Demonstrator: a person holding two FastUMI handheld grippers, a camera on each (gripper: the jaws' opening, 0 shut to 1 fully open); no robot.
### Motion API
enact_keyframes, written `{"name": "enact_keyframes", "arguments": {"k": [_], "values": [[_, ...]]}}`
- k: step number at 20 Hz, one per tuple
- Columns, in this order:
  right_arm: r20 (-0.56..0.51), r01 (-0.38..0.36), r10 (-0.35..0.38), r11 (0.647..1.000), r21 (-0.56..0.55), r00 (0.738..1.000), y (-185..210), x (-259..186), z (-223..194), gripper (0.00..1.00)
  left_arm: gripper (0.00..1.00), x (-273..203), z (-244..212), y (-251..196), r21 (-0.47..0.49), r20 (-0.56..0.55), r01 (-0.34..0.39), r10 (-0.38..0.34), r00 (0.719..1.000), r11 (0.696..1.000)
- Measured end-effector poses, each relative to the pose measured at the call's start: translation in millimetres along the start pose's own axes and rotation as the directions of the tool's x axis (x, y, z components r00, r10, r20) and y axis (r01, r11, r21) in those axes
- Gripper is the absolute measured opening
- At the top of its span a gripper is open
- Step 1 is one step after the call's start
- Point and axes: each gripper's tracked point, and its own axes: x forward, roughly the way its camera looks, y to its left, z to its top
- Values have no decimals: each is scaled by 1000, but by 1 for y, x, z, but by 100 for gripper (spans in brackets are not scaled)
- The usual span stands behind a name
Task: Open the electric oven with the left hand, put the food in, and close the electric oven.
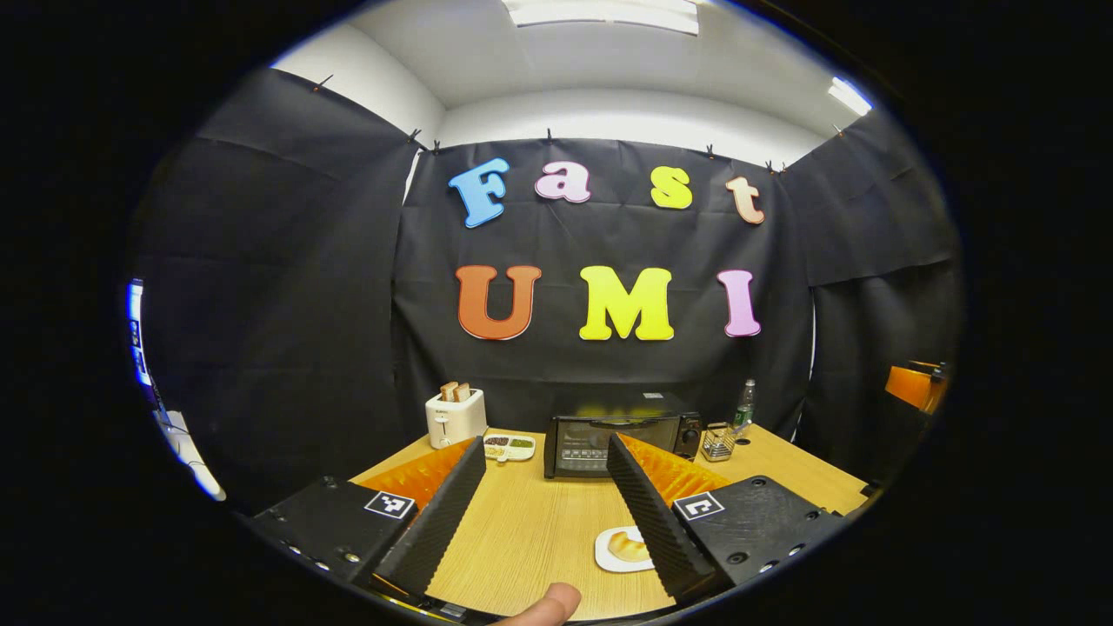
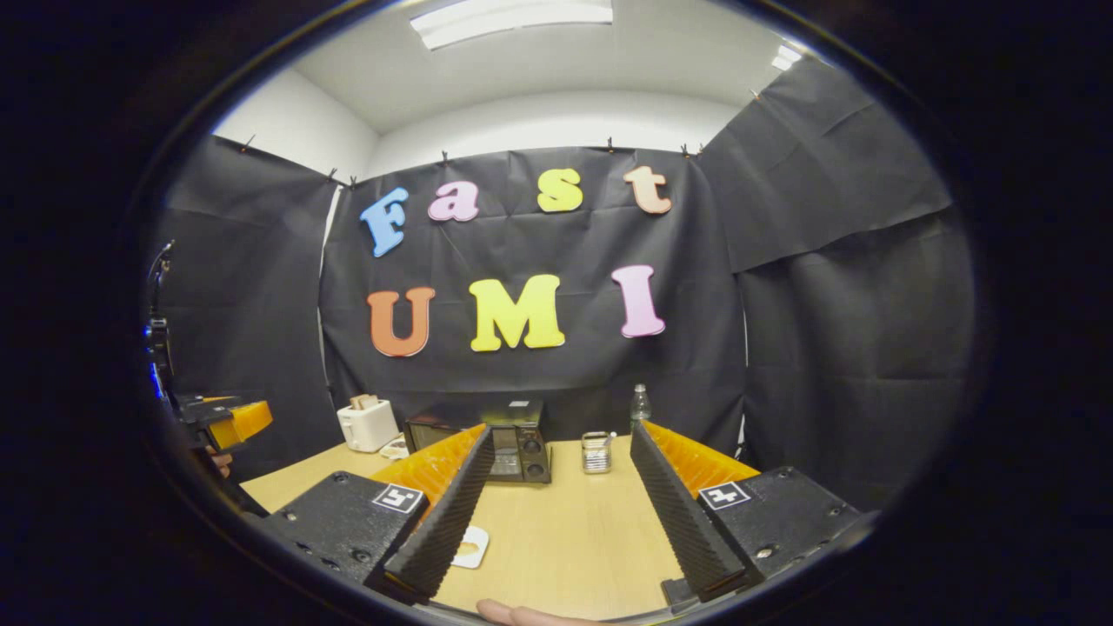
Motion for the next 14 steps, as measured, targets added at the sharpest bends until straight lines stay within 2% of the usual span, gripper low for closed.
{"name": "enact_keyframes", "arguments": {"k": [6, 14], "values": [[-12, 28, -28, 999, 24, 1000, -17, 4, -14, 100, 93, 51, -2, -11, -25, -4, 67, -68, 998, 997], [-11, 59, -58, 998, 37, 998, -47, 21, -29, 100, 93, 161, -21, -50, -46, -87, 143, -147, 985, 989]]}}
